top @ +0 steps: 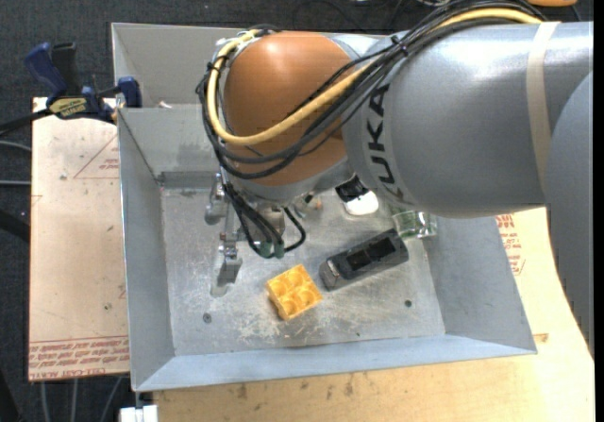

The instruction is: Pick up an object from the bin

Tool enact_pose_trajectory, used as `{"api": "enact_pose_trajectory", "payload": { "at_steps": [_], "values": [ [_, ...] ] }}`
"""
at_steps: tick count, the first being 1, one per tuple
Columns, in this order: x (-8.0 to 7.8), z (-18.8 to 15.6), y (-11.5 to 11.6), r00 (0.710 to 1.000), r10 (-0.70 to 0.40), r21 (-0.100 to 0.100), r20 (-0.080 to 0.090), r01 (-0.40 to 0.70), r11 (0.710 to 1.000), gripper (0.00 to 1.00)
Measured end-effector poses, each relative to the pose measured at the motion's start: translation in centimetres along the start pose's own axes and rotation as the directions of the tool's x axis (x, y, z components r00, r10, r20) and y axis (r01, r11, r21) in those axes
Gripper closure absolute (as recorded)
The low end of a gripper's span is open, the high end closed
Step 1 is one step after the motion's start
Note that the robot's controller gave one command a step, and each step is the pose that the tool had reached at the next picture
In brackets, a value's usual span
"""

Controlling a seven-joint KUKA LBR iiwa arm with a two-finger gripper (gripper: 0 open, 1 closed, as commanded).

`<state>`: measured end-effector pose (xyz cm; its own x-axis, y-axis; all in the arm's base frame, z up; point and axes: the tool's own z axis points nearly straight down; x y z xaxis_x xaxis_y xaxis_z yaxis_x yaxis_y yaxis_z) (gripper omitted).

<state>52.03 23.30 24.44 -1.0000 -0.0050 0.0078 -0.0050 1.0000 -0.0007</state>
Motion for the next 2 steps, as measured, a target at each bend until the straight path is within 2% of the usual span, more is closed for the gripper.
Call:
{"api": "enact_pose_trajectory", "payload": {
  "at_steps": [1, 2],
  "values": [
    [-0.2, -0.4, -0.2, 1.0, 0.005, -0.002, 0.008, -0.005, 1.0, 0.0],
    [1.3, 5.9, -5.0, 0.998, -0.059, -0.002, 0.011, 0.059, 0.998, 0.0]
  ]
}}
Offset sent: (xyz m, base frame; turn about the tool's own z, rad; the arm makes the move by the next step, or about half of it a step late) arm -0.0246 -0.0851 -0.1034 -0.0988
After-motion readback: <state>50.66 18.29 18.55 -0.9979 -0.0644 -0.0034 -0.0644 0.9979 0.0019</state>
